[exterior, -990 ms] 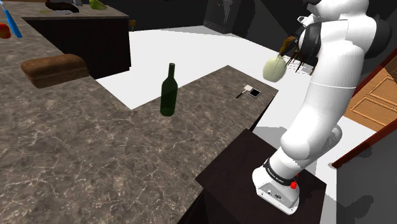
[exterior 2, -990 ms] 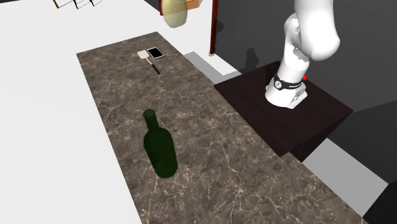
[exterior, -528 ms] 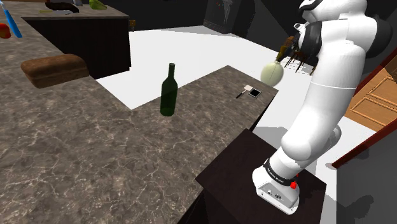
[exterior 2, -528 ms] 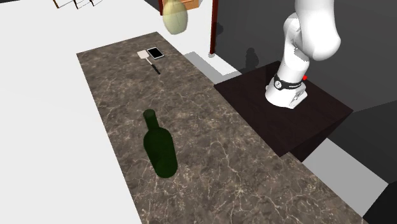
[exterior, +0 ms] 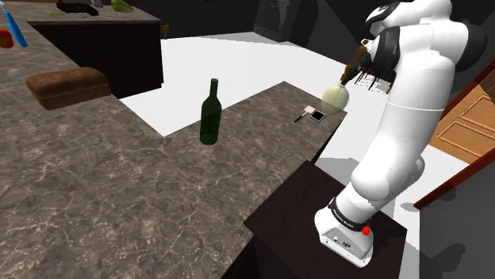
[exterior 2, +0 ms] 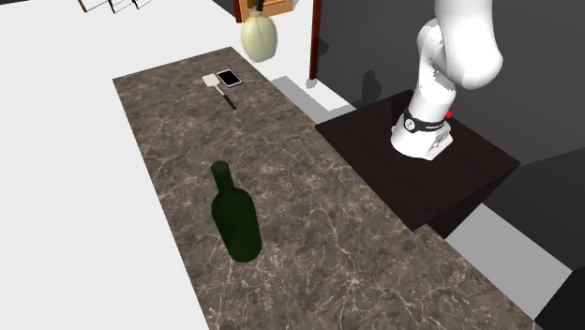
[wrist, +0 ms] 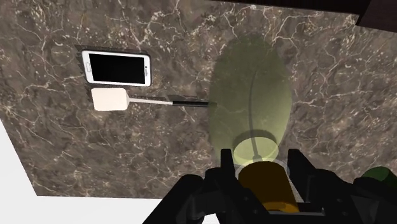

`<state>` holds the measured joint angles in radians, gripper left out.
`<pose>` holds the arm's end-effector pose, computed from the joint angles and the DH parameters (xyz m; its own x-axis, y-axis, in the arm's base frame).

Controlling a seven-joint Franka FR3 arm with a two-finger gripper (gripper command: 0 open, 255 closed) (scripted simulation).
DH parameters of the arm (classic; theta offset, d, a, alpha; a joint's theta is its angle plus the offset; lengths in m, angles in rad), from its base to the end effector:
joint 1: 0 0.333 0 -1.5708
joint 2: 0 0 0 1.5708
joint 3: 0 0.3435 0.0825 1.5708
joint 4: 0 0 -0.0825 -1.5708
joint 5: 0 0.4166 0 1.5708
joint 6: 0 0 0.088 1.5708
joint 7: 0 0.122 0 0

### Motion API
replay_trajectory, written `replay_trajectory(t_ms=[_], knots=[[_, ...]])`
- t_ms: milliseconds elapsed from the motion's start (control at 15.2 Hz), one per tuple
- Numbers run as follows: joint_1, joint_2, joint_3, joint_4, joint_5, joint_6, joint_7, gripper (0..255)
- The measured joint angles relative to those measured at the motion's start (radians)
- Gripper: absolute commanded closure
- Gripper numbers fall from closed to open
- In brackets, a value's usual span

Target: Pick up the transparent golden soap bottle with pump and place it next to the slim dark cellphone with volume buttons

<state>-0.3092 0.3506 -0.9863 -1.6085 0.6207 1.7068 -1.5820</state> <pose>0.3063 -0.5884 0.4992 0.9367 0.1630 0.3097 0.2007 -0.9751 -0.0939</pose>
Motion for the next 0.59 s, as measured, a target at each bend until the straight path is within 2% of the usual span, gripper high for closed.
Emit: replay_trajectory(t_ms=[594], knots=[[0.004,0.027,0.016,-0.090,0.034,0.095,-0.048,255]])
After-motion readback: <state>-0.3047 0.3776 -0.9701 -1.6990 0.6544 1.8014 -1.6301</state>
